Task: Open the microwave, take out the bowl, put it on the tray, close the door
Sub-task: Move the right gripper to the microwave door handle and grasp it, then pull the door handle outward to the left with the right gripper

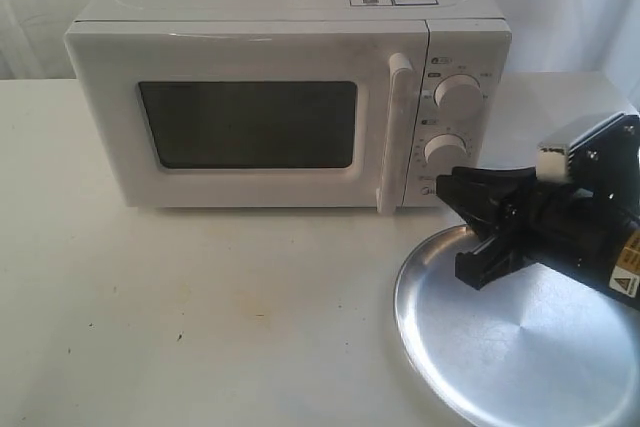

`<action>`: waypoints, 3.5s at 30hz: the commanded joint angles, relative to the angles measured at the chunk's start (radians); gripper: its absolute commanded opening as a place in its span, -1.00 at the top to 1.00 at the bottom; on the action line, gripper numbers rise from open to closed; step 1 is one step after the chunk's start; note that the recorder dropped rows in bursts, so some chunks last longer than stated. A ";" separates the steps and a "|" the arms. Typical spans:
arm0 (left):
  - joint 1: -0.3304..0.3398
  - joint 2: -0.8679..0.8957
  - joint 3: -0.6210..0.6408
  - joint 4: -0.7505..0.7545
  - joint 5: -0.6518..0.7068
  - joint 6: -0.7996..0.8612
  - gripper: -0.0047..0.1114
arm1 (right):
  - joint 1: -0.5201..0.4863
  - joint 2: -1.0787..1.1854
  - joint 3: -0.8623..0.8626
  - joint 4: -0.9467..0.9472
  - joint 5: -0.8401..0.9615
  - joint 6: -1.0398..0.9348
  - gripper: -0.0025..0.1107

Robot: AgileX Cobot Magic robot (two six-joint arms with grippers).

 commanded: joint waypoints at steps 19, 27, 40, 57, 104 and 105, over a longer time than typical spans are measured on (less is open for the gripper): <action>-0.001 -0.002 0.003 -0.004 0.000 -0.006 0.92 | -0.001 0.399 -0.291 -0.085 -0.066 -0.221 0.10; -0.001 -0.002 0.003 -0.004 0.000 -0.006 0.92 | -0.001 0.467 -0.414 -0.166 -0.069 -0.175 0.21; -0.001 -0.002 0.003 -0.004 0.000 -0.006 0.92 | -0.001 0.469 -0.444 -0.266 -0.039 -0.135 0.73; -0.001 -0.002 0.003 -0.004 0.000 -0.006 0.92 | -0.001 0.469 -0.445 -0.649 -0.254 0.043 0.96; -0.001 -0.002 0.003 -0.004 0.000 -0.006 0.92 | 0.094 0.439 -0.485 -0.907 -0.302 0.283 0.47; -0.001 -0.002 0.003 -0.004 0.000 -0.006 0.92 | 0.094 0.439 -0.485 -0.905 -0.302 0.297 0.32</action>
